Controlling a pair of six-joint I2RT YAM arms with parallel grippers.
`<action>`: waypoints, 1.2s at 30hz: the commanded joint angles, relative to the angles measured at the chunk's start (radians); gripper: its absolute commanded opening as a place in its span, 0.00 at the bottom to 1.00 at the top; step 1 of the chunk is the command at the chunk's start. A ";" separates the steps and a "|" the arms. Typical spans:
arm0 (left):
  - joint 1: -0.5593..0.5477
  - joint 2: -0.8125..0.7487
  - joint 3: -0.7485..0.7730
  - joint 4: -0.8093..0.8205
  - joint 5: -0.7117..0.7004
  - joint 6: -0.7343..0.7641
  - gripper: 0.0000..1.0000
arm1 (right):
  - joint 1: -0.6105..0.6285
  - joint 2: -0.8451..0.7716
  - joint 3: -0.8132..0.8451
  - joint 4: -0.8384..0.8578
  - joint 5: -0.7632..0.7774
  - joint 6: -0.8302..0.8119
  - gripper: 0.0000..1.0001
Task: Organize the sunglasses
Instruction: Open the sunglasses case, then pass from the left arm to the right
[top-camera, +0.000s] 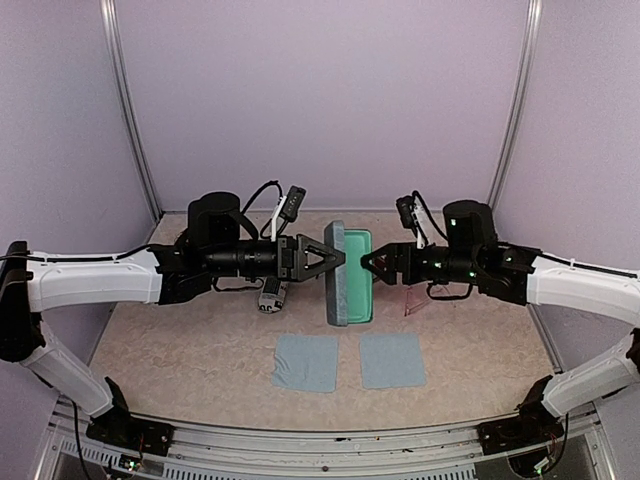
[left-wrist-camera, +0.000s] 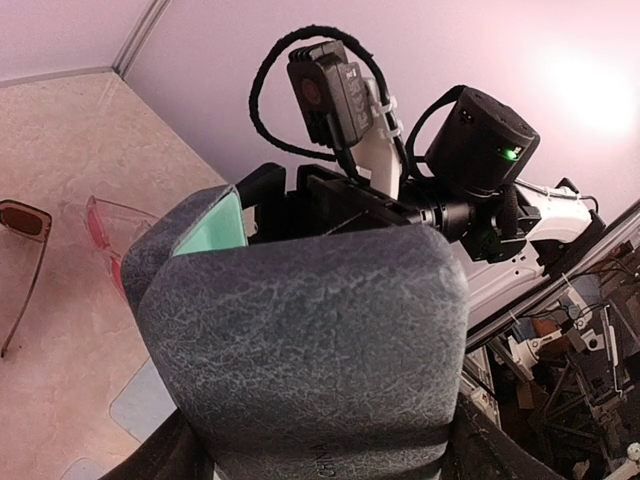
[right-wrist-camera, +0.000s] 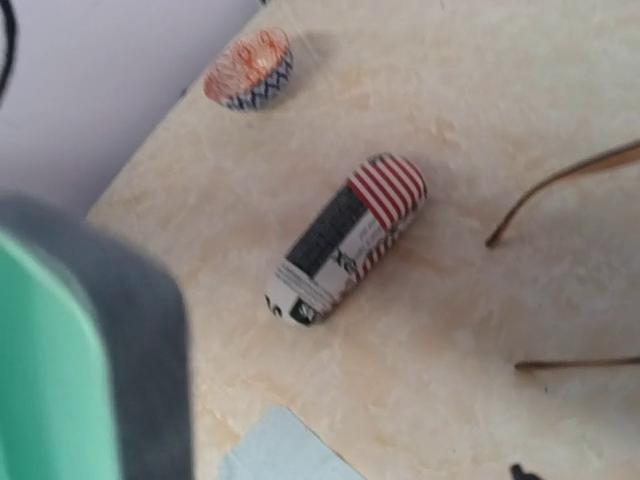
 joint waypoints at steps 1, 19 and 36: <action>-0.008 -0.011 0.043 0.043 0.042 0.012 0.00 | -0.009 -0.065 -0.012 0.040 0.003 -0.046 0.82; 0.043 0.021 0.090 -0.147 0.096 0.033 0.00 | -0.006 -0.242 -0.113 0.142 -0.235 -0.482 0.85; 0.031 0.178 0.219 -0.485 0.270 0.198 0.00 | 0.110 -0.225 -0.027 -0.170 -0.274 -1.472 0.81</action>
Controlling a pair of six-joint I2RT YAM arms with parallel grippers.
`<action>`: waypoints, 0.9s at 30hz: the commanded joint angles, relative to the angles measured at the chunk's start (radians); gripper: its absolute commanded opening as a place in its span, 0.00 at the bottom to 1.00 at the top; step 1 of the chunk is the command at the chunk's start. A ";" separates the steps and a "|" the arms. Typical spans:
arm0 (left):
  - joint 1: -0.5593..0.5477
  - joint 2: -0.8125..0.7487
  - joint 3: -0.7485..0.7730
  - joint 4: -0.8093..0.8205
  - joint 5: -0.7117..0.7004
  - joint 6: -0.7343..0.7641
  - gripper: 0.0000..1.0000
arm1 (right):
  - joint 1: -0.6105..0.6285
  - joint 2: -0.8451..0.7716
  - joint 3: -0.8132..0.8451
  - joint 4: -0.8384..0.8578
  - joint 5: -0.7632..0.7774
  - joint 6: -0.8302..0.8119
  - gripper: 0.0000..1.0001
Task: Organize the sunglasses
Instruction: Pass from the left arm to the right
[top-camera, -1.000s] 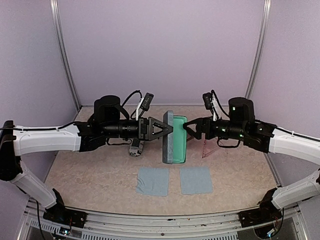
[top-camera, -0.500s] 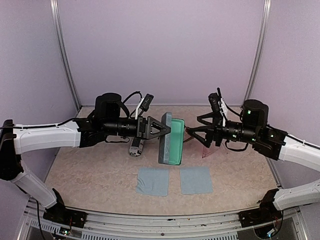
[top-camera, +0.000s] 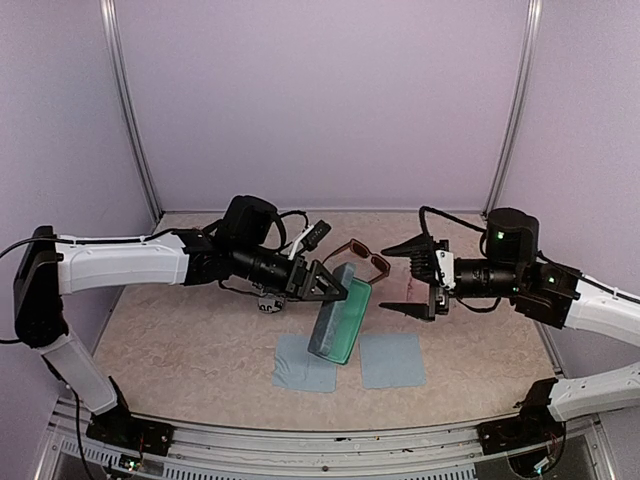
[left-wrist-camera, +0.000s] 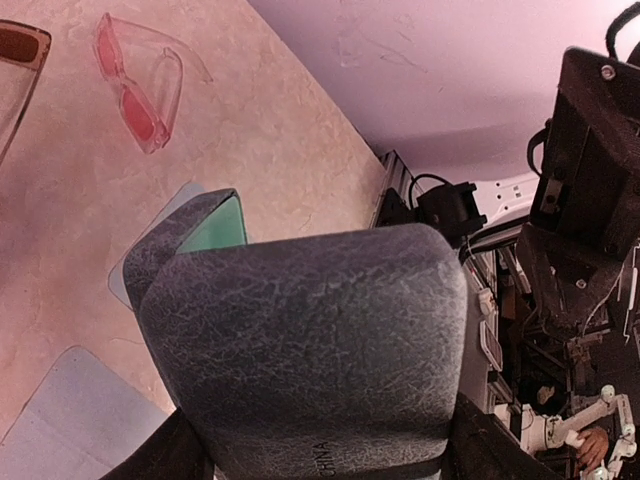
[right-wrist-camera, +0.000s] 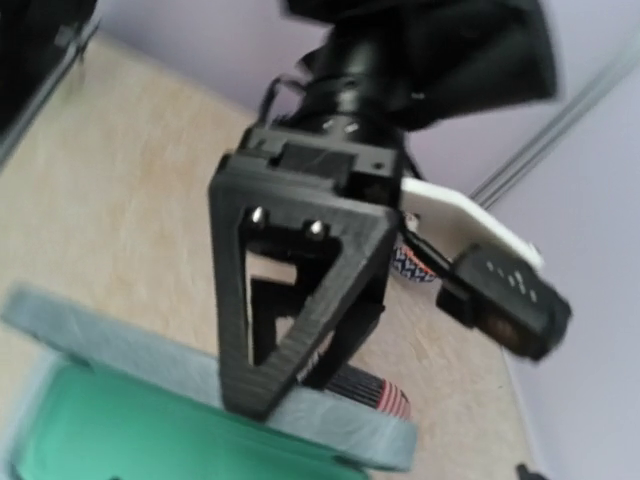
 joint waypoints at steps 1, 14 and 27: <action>-0.008 0.023 0.051 -0.066 0.091 0.069 0.00 | 0.036 0.057 0.091 -0.180 0.064 -0.329 0.81; -0.026 0.087 0.084 -0.173 0.086 0.113 0.00 | 0.162 0.208 0.126 -0.140 0.375 -0.696 0.78; -0.046 0.120 0.108 -0.218 0.093 0.144 0.00 | 0.216 0.324 0.150 -0.092 0.490 -0.746 0.58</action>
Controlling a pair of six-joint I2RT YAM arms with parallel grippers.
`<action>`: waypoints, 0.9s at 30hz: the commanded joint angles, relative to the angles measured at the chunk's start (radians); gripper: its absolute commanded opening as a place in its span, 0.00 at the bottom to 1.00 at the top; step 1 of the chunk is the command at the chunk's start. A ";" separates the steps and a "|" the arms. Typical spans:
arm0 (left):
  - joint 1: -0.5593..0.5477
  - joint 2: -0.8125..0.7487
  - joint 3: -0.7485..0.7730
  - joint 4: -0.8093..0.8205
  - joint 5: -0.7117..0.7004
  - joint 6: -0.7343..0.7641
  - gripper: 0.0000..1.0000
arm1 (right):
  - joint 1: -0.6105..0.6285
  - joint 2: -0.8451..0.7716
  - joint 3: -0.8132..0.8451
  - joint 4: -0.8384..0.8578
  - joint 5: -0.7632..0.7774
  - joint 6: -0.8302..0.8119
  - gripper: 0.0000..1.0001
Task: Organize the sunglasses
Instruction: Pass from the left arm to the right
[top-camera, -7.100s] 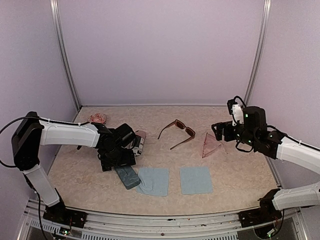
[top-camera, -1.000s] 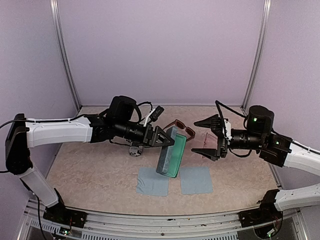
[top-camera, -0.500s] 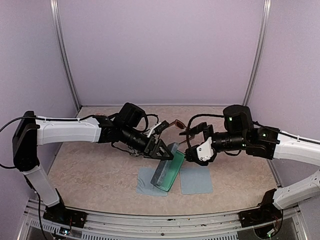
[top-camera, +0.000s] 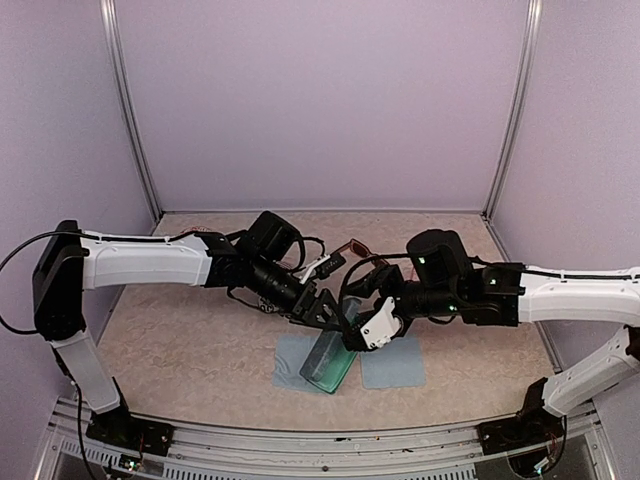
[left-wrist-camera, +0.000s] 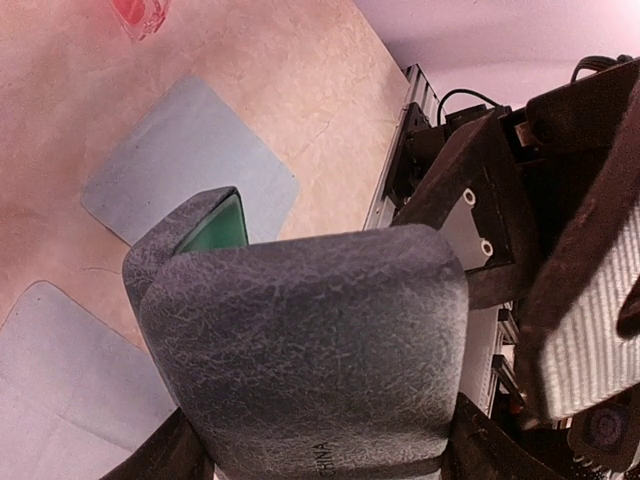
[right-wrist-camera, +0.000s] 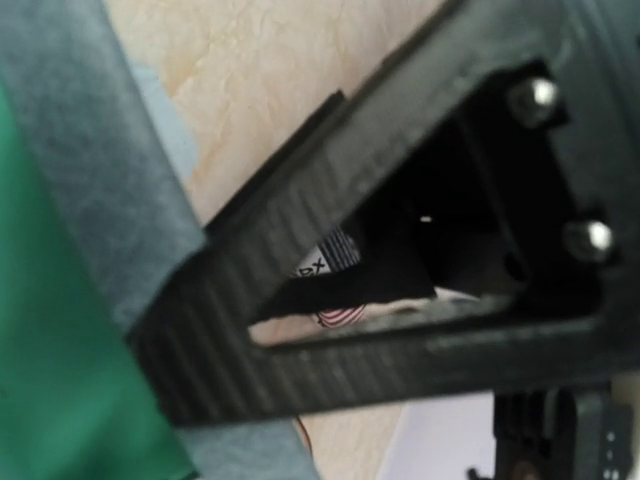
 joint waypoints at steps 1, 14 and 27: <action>-0.010 0.006 0.035 -0.007 0.034 0.023 0.00 | 0.019 0.021 0.032 0.035 0.045 -0.021 0.57; -0.016 0.008 0.042 -0.033 0.038 0.066 0.00 | 0.023 0.039 0.047 0.024 0.043 -0.014 0.28; -0.011 -0.005 0.051 -0.026 -0.007 0.057 0.00 | 0.024 0.026 0.036 0.027 0.047 0.017 0.00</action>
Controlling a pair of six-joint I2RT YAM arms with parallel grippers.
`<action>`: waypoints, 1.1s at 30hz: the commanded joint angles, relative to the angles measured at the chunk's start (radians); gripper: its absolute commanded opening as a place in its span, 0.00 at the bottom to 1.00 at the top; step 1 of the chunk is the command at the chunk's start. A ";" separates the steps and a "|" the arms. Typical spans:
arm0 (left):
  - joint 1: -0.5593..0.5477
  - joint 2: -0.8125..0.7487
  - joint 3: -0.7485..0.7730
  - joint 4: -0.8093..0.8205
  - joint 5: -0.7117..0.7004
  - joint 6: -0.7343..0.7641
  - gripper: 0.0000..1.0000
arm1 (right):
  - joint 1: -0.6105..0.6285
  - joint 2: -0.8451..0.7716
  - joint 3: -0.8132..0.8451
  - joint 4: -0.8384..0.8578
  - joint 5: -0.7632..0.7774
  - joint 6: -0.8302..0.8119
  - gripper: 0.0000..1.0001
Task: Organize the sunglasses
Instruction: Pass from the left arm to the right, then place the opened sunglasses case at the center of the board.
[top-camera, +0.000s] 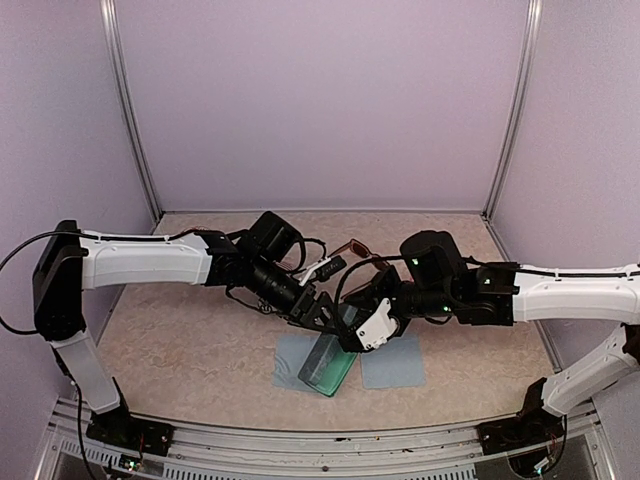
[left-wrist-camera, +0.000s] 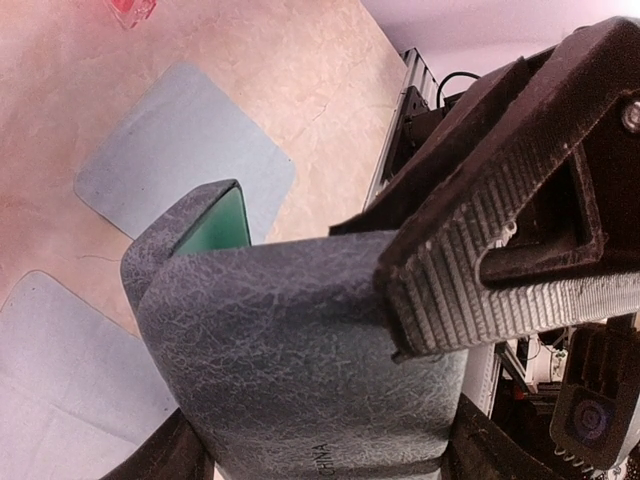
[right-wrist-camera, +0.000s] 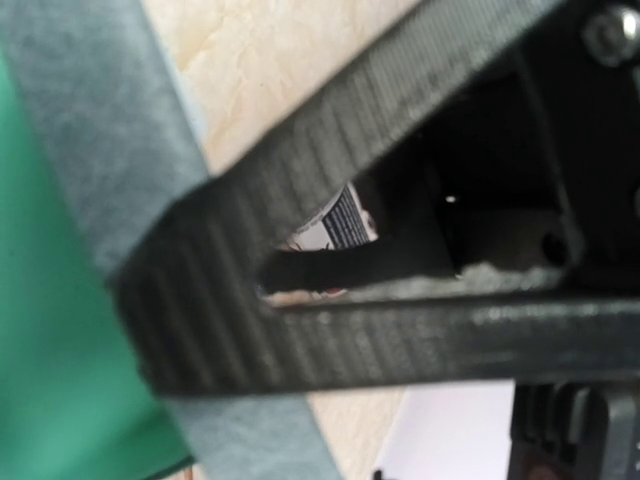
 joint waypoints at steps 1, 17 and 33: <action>-0.002 -0.010 0.033 0.042 -0.025 0.007 0.03 | 0.014 -0.011 0.017 0.036 0.007 0.052 0.00; 0.165 -0.241 -0.150 0.233 -0.174 -0.161 0.90 | -0.028 -0.019 0.016 0.119 0.143 0.272 0.00; 0.378 -0.559 -0.177 0.109 -0.489 -0.160 0.99 | -0.138 0.104 0.296 -0.059 0.300 0.795 0.00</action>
